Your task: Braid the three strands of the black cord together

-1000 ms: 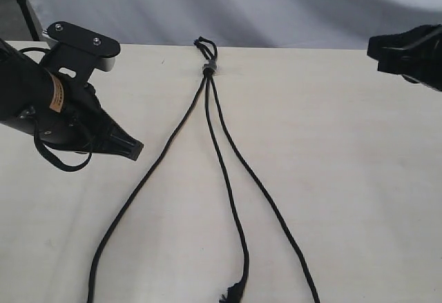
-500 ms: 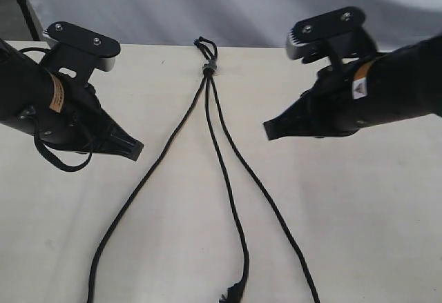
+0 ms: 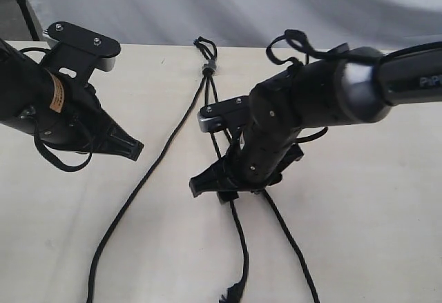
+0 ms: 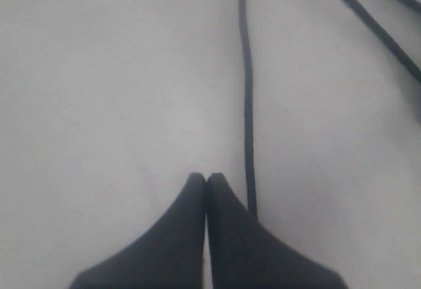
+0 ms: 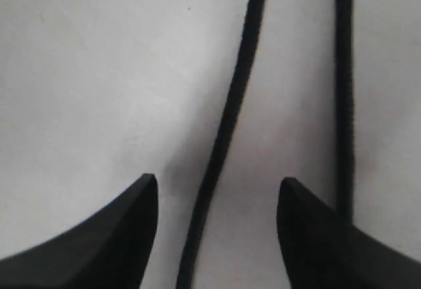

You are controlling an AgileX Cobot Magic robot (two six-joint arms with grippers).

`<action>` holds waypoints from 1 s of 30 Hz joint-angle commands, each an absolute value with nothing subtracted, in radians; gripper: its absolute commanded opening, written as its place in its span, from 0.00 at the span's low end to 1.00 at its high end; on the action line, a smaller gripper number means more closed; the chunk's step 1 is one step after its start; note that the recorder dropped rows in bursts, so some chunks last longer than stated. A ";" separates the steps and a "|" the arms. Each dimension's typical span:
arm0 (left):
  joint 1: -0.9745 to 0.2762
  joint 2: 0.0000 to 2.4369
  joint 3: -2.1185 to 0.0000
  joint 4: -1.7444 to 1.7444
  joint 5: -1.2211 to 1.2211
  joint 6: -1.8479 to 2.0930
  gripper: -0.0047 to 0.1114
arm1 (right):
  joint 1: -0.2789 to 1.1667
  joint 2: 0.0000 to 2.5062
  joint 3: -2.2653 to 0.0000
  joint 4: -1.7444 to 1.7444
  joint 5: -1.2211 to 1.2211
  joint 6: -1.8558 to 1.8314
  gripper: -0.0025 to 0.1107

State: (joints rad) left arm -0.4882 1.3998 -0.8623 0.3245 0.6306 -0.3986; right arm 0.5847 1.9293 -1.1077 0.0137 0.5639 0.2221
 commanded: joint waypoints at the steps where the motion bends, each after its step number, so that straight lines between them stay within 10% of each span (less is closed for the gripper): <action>1: -0.486 1.399 -0.868 0.328 0.627 -0.396 0.04 | 0.601 1.990 -1.138 0.020 0.587 0.239 0.49; 9: -0.486 1.399 -0.868 0.328 0.627 -0.396 0.04 | 0.610 2.008 -1.140 -0.008 0.624 0.196 0.02; 30: -0.486 1.399 -0.868 0.395 0.518 -0.385 0.04 | 0.145 1.860 -1.286 -0.267 0.903 0.194 0.02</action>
State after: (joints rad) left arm -0.4882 1.3998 -0.8638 0.3844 0.5199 -0.3877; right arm 0.1728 1.8222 -1.3056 -0.2524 0.8706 0.1859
